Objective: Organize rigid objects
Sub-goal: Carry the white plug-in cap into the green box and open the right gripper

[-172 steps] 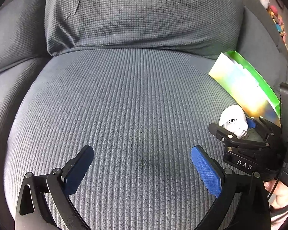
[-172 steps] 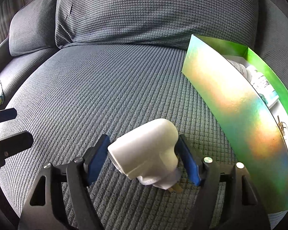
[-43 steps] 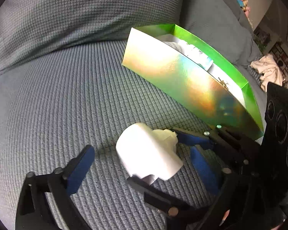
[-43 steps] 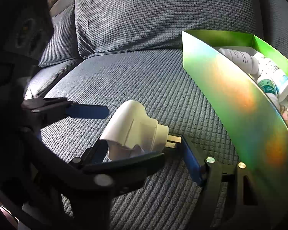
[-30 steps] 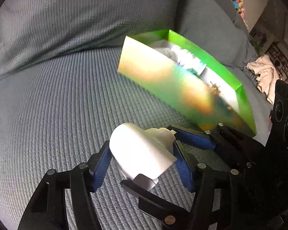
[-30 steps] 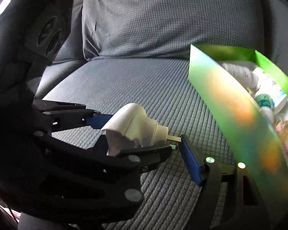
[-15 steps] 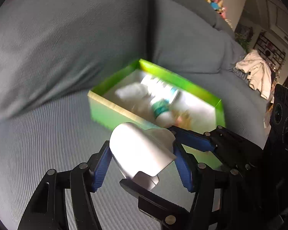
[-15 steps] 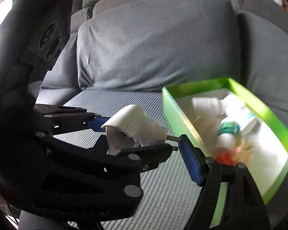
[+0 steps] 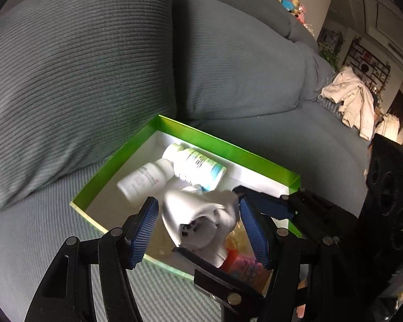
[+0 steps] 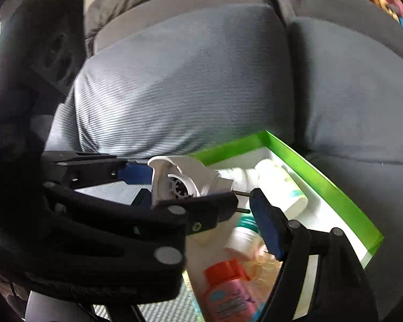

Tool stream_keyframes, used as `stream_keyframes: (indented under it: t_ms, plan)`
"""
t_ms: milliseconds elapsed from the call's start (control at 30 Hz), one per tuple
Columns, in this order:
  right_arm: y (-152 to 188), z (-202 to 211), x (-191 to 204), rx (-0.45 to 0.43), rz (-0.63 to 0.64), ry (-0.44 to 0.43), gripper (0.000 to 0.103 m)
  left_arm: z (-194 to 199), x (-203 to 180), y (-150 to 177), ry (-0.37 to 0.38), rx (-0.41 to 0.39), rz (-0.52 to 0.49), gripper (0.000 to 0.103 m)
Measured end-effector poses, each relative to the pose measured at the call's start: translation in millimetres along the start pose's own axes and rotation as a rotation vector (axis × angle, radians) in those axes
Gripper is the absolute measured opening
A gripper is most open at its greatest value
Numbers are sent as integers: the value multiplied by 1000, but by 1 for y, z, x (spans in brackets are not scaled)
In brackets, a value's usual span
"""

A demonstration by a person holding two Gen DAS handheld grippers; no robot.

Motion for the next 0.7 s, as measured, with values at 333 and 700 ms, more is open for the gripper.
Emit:
stream_keyframes:
  t_ms: [333, 700]
  plan:
    - [6, -9, -41, 64, -90, 88, 83, -26, 8, -6, -105, 26, -3, 80]
    - [21, 18, -71, 86, -102, 291, 102, -13, 32, 0, -321, 56, 22, 99]
Point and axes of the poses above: each gripper's, at about its wrist camera, not at the fingertips, and z roughly against the way its jaws point, x to its left, y to its underside, the point moved 10 cm from there along -z, roughly the way its jaws point, and after that the axes turned 5 degrees about x, right-handed, at the moved point
